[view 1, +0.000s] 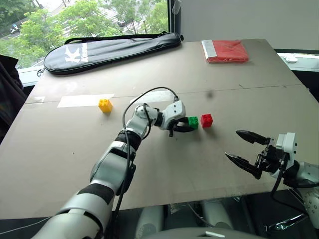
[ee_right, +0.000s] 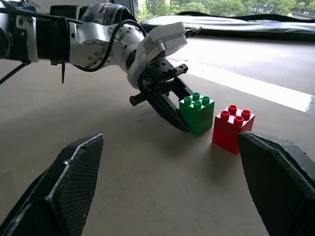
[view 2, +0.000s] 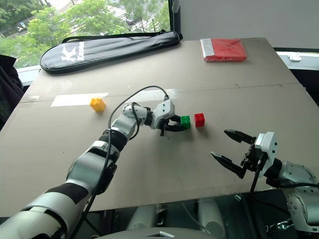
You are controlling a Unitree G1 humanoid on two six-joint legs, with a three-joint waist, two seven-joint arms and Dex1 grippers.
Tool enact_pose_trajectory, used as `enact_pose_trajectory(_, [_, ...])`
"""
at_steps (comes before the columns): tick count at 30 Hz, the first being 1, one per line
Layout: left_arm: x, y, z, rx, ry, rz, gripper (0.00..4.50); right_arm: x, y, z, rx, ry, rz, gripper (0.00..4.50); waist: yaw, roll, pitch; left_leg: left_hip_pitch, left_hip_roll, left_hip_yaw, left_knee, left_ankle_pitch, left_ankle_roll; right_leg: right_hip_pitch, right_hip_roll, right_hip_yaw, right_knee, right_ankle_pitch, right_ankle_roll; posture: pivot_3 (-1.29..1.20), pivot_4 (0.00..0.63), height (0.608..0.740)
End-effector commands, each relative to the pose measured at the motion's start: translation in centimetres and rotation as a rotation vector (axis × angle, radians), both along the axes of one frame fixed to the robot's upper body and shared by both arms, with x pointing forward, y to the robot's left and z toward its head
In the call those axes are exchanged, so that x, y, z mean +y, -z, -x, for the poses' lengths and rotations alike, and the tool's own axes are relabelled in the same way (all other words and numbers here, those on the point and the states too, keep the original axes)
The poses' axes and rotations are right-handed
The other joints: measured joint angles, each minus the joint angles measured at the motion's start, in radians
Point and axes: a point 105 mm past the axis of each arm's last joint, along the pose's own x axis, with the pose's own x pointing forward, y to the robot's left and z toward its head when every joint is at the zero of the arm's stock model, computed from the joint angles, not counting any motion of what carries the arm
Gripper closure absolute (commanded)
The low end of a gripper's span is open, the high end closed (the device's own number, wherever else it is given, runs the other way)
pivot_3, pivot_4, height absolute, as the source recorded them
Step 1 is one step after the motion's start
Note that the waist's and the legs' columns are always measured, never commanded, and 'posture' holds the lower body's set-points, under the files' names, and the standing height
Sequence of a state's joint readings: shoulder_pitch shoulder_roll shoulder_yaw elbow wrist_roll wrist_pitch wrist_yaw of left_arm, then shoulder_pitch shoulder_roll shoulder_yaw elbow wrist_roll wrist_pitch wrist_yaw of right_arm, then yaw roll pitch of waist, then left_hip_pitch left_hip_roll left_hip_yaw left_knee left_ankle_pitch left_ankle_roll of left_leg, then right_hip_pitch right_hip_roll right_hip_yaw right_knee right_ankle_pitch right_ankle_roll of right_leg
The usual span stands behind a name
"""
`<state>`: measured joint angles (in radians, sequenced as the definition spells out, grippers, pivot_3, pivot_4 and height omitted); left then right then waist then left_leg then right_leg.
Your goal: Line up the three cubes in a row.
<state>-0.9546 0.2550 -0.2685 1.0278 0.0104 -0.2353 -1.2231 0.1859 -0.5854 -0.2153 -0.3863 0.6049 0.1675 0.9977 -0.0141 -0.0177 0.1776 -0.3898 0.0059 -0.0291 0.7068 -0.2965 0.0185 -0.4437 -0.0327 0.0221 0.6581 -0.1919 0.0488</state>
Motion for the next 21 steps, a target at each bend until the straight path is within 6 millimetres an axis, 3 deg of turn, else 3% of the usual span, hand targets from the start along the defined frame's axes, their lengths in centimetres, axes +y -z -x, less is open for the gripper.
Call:
enact_pose_trajectory(1, [2.0,0.5,-0.6,-0.006,-0.057,-0.041,3.21,-0.2,-1.5,0.1,-0.068,0.000,0.006,0.00,-0.002,0.000,0.000,0.000,0.000,0.000,0.000,0.000,0.000,0.000,0.000,0.000,0.000,0.000,0.000,0.00,0.150,0.701])
enact_pose_trajectory(21, [3.0,1.3,0.6,0.107,-0.015,-0.044,3.21,0.0,-1.6,0.1,-0.065,-0.019,0.007,0.00,-0.001,0.000,0.000,0.004,0.000,0.001,0.000,0.000,0.000,0.002,0.001,0.001,0.001,0.000,0.000,0.00,0.150,0.701])
